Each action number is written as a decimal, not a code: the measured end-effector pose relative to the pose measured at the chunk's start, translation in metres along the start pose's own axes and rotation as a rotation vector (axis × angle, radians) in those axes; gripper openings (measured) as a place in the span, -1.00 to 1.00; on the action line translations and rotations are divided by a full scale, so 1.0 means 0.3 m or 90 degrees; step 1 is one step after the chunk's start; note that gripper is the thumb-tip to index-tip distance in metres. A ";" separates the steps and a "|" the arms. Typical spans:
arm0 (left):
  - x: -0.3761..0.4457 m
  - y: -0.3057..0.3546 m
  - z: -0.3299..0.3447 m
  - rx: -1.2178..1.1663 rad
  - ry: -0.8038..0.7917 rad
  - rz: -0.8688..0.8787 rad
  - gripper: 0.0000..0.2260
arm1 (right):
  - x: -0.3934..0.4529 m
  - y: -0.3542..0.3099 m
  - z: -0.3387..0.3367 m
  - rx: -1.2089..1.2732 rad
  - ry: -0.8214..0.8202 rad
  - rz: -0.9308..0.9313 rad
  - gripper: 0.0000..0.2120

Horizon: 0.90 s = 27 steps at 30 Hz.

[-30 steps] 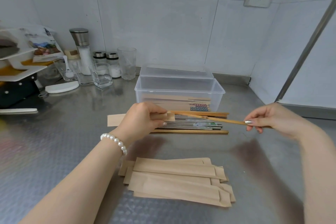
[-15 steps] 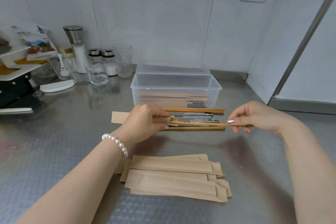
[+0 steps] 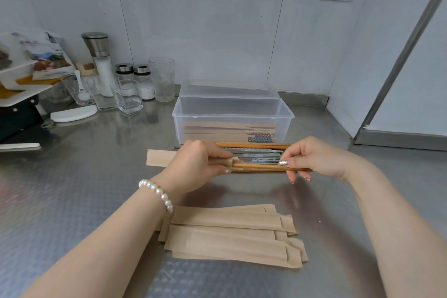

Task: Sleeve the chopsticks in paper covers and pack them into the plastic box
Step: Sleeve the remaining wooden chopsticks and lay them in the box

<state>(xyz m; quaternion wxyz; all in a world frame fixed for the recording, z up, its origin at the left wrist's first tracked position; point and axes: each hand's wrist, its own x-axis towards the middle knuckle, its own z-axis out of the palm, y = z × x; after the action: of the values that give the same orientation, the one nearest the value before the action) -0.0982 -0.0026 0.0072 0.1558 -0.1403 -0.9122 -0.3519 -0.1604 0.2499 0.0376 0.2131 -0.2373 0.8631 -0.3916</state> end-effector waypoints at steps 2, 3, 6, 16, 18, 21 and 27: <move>-0.001 0.003 0.004 -0.006 -0.003 0.002 -0.72 | 0.004 -0.006 0.010 -0.001 -0.007 0.001 -0.84; -0.001 0.006 0.007 -0.008 -0.006 0.002 -0.72 | 0.007 -0.010 0.017 0.000 -0.012 -0.001 -0.84; -0.002 0.019 0.019 -0.004 -0.016 0.005 -0.70 | 0.018 -0.024 0.041 0.000 -0.026 -0.011 -0.86; -0.004 0.036 0.037 0.011 -0.018 0.023 -0.71 | 0.044 -0.056 0.101 -0.010 -0.039 -0.047 -0.77; -0.005 0.038 0.039 0.019 -0.016 0.025 -0.70 | 0.049 -0.059 0.110 -0.022 -0.035 -0.054 -0.74; -0.006 0.041 0.040 0.025 -0.016 0.026 -0.70 | 0.053 -0.066 0.125 -0.031 -0.027 -0.067 -0.70; -0.005 0.043 0.043 0.023 -0.012 0.028 -0.72 | 0.069 -0.073 0.157 -0.039 -0.002 -0.103 -0.63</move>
<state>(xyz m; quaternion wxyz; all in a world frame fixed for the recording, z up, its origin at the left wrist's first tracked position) -0.0945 0.0151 0.0054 0.1575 -0.1607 -0.9165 -0.3306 -0.1455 0.1981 0.0225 0.1749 -0.3133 0.8524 -0.3804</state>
